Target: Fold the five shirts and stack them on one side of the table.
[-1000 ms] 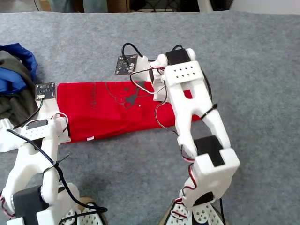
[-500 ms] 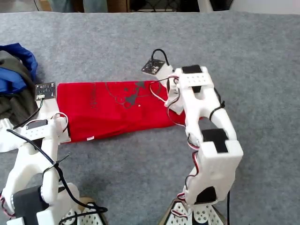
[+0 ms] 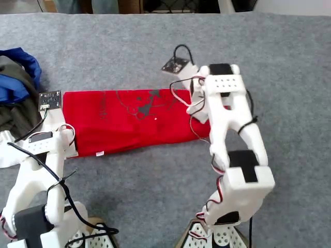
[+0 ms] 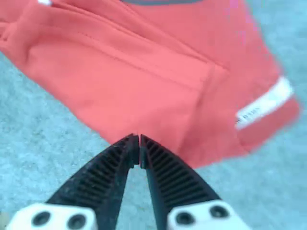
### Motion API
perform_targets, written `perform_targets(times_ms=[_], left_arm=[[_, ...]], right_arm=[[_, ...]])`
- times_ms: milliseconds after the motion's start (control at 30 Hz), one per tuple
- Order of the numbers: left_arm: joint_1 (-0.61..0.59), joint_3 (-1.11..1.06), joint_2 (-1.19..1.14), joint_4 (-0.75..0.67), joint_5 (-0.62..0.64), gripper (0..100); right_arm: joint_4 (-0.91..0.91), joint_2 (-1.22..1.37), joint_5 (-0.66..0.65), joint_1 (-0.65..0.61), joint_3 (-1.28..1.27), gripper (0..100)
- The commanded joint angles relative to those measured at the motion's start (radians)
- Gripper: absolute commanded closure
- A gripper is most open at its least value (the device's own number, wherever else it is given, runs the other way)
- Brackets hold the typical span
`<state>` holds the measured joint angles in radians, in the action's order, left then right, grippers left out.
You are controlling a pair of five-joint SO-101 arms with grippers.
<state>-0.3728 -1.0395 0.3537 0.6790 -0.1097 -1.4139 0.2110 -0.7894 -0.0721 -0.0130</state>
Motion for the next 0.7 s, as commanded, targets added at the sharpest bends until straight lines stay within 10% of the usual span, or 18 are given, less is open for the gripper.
perform_targets(times_ms=[0, 267, 667], left_arm=[[-0.036, 0.142, 0.028, 0.158, 0.009, 97], [-0.053, 0.674, 0.094, 0.615, 0.009, 97], [-0.041, 1.058, -0.471, 0.675, 0.011, 85]], right_arm=[[-0.012, -0.128, 0.011, 0.009, 0.074, 98.4], [0.147, -0.268, 0.172, 0.064, 0.082, 98.4], [0.934, -0.134, 0.583, 0.33, -0.325, 98.4]])
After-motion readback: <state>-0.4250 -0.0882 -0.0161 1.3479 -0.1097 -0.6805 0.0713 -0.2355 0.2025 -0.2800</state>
